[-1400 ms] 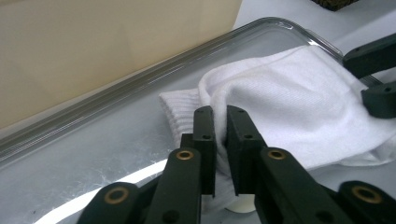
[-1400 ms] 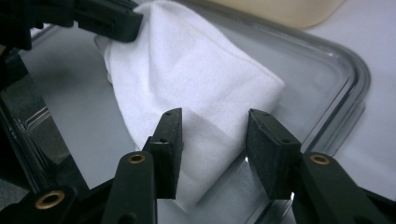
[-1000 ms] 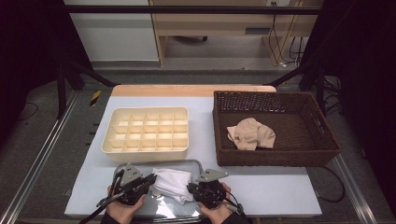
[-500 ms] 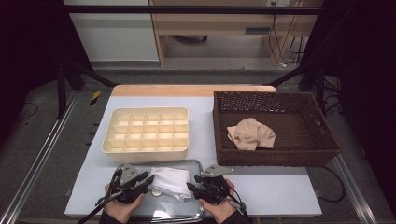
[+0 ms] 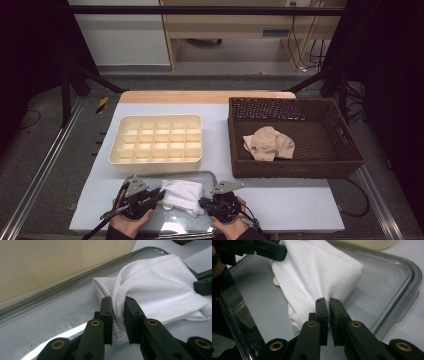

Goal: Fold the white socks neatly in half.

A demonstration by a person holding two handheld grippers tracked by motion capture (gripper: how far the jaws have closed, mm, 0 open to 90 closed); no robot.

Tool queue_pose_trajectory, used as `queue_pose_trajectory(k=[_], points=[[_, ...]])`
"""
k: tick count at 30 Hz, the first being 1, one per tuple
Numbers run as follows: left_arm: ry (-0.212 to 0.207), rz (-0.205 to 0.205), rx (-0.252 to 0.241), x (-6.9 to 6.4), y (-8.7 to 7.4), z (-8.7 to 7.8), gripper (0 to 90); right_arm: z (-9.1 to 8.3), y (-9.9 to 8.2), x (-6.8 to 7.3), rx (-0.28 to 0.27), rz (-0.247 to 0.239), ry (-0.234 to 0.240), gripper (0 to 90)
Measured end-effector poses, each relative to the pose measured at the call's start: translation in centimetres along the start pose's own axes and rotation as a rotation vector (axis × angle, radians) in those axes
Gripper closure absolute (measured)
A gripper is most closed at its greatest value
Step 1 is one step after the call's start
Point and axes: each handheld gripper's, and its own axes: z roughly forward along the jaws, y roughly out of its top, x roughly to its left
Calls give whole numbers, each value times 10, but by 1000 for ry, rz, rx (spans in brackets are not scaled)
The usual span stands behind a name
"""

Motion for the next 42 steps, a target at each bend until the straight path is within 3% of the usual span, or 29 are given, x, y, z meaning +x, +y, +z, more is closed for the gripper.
queue_pose_trajectory(k=[2, 6, 10, 13, 17, 19, 23, 33, 42], points=[[-7, -5, -7, -3, 0, -1, 797, -4, 3, -2, -14, 1, -2, 866], [-81, -23, -24, -15, -1, 0, 803, -21, 10, -13, -51, -8, -49, 867], [-55, 8, -37, -28, 0, 5, 791, -23, 12, -23, -35, -17, -102, 857], [-38, 9, -44, -27, 1, 4, 758, -19, 11, -24, -14, -26, -121, 790], [-28, 8, -81, -22, 7, -5, 708, -25, 13, -25, -52, -28, -118, 720], [-46, 9, -117, -20, 11, -9, 697, -30, 15, -26, -68, -19, -115, 704], [-45, 23, -142, -19, 19, -14, 687, -38, 16, -29, -90, -15, -127, 669], [-54, 91, -138, -35, 36, -7, 769, -54, 12, -34, -119, -14, -127, 635], [-93, 115, -134, -52, 43, 8, 857, -56, 5, -38, -117, -5, -128, 639]])
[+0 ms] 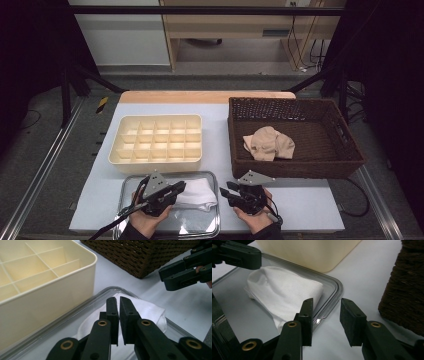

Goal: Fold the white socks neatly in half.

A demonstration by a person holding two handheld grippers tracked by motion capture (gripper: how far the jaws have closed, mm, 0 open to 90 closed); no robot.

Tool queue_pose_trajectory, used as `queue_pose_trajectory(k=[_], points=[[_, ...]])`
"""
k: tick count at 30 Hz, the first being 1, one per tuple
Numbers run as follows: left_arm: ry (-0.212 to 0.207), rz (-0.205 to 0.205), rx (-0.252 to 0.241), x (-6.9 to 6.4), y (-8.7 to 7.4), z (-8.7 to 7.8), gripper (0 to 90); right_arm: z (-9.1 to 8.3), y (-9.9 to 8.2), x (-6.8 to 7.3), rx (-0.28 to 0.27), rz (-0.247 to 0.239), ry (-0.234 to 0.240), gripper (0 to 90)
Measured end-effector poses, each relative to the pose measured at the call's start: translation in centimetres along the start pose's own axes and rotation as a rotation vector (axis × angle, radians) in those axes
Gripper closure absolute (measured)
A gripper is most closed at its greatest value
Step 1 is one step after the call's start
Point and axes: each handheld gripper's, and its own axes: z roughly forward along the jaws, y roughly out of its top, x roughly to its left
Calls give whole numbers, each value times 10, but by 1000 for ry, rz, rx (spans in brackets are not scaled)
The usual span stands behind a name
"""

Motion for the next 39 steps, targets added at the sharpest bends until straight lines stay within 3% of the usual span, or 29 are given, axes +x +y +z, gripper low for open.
queue_pose_trajectory(k=[14, 24, 39], points=[[-25, 18, 97, 0, -14, 31, 892, 9, -2, 4, 10, 4, 19, 642], [-21, 19, 136, 1, -18, 37, 893, 21, -5, 11, 38, 3, 27, 645], [-12, 25, 144, -1, -20, 38, 892, 38, -12, 21, 84, 2, 42, 678]])
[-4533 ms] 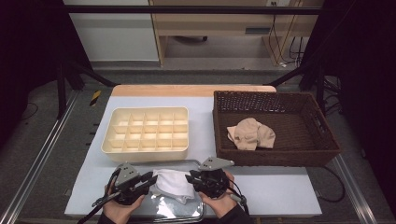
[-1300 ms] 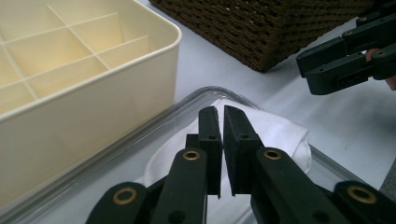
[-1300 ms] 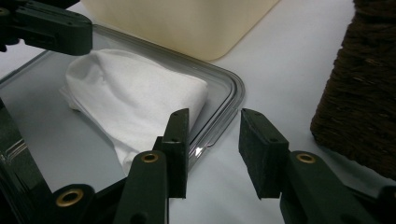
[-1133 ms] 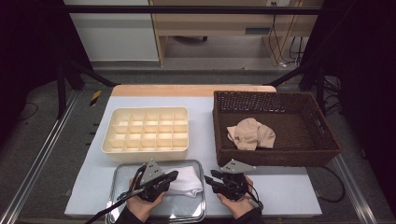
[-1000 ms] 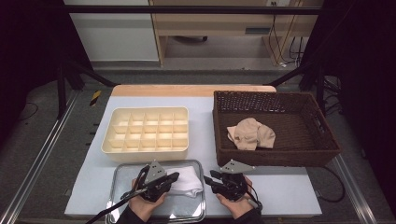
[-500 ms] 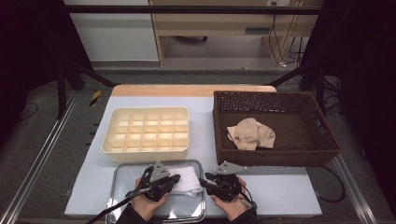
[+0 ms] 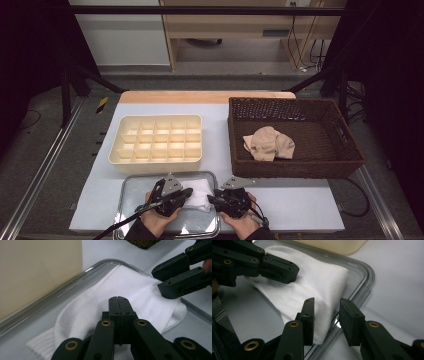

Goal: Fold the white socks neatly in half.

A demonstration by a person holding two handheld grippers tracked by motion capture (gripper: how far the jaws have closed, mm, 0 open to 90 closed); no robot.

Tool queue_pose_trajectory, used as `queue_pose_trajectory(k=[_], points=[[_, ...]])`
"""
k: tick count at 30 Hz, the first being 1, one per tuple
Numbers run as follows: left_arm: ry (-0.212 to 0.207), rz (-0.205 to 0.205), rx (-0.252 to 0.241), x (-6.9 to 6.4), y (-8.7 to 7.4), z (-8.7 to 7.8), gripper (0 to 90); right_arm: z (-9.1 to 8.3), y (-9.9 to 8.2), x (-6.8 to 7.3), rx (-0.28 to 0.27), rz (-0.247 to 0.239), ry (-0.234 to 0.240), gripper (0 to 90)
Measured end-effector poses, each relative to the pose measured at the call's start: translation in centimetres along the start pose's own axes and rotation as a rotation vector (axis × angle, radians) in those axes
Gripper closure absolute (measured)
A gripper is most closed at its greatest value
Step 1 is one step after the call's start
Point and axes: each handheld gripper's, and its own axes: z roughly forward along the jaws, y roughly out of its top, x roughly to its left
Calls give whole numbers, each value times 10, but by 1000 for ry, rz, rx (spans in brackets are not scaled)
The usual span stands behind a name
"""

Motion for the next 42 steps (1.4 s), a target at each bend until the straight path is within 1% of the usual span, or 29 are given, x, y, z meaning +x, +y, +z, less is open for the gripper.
queue_pose_trajectory(k=[3, 4, 5, 6, 9, 13, 14, 17, 19, 20, 22, 24, 26, 28, 29, 30, 32, 33, 35, 37, 38, 40, 42], points=[[2, 0, 0, 0, 0, 0, 892, 0, -2, 1, -10, -13, -18, 725], [2, 1, 0, -1, 0, 0, 892, 0, -2, 2, -10, -18, -19, 768], [6, 1, 2, -1, 0, 0, 892, 1, -2, 2, -1, -11, 7, 799], [7, 1, 3, -1, 0, -1, 892, 2, -2, 3, 5, 0, 14, 810], [7, 1, 3, -1, -1, -1, 892, 3, -1, 6, 20, -5, 3, 839], [6, -1, 3, -1, -1, -2, 891, 1, 2, 3, 28, 26, 19, 864], [5, -2, 3, -1, 0, -2, 892, -1, 3, 2, 21, 33, 24, 866], [-6, -11, 4, -1, 0, -2, 891, -10, 10, 1, -24, 27, 51, 870], [-17, -23, 3, -2, 0, -2, 892, -17, 17, 4, -51, 12, 77, 873], [-17, -23, 3, -2, 0, -2, 892, -19, 20, 7, -63, -7, 90, 874], [-17, -25, 0, -2, 1, -3, 892, -19, 24, 11, -68, -29, 98, 875], [-18, -31, -7, -1, 3, -7, 893, -19, 27, 14, -63, -48, 95, 875], [-12, -31, -33, 1, 5, -17, 893, -18, 28, 14, -57, -50, 89, 875], [21, -18, -62, 4, 8, -32, 893, -19, 28, 13, -49, -43, 82, 875], [39, -23, -75, 8, 7, -42, 893, -19, 28, 12, -50, -43, 79, 875], [50, -30, -81, 11, 6, -47, 893, -19, 28, 11, -48, -38, 77, 875], [91, -44, -82, 18, -2, -60, 893, -20, 29, 11, -49, -39, 75, 875], [115, -49, -75, 22, -7, -66, 893, -20, 29, 11, -50, -43, 76, 875], [132, -79, -49, 30, -21, -71, 893, -19, 31, 12, -46, -47, 75, 875], [131, -94, -19, 34, -32, -71, 893, -17, 33, 14, -44, -57, 77, 875], [123, -103, -8, 35, -36, -69, 893, -17, 35, 16, -46, -62, 80, 875], [98, -120, 6, 35, -40, -65, 893, -15, 39, 19, -50, -71, 86, 876], [83, -120, 9, 33, -41, -62, 893, -13, 43, 24, -58, -84, 98, 876]])
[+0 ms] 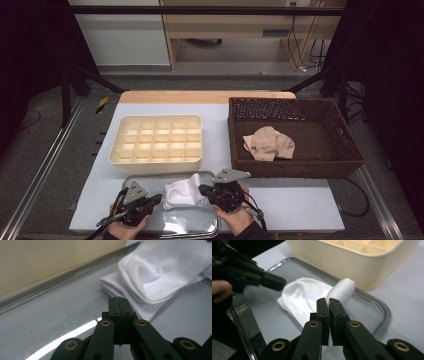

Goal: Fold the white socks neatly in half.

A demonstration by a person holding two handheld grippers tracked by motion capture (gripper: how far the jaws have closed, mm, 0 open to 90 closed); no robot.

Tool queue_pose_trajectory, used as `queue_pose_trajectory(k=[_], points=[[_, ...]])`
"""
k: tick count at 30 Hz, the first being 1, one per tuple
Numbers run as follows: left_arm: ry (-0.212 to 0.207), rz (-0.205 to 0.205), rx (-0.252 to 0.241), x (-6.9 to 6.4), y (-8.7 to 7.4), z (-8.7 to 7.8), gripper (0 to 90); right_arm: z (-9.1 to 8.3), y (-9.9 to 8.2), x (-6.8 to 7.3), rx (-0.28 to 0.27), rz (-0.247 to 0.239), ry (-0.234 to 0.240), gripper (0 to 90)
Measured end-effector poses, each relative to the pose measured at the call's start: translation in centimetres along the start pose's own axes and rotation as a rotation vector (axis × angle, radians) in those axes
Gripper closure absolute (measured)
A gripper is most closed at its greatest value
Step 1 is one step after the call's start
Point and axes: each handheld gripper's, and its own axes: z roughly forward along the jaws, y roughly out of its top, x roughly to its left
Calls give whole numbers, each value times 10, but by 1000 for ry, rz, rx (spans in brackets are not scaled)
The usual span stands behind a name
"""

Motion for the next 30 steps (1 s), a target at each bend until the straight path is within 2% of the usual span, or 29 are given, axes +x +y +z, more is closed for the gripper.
queue_pose_trajectory(k=[4, 8, 13, 18, 20, 23, 27, 30], points=[[-11, 1, 1, -1, -1, 3, 893, 12, 11, 14, -5, -39, 42, 876], [-16, 11, -1, -3, -2, 3, 894, 31, 21, 29, 14, -85, 78, 877], [-21, 10, 1, -3, -2, 4, 893, 51, 24, 42, 34, -117, 118, 876], [-20, 4, 0, 1, -1, 2, 894, 66, 21, 46, 48, -132, 136, 874], [-7, -4, -17, 5, 2, -2, 894, 71, 20, 46, 54, -134, 140, 873], [7, -21, -66, 14, 7, -13, 894, 79, 16, 47, 68, -143, 146, 869], [4, -28, -130, 24, 15, -26, 894, 88, 9, 48, 68, -158, 149, 864], [-8, -17, -159, 26, 22, -29, 882, 88, 9, 49, 64, -161, 145, 862]])
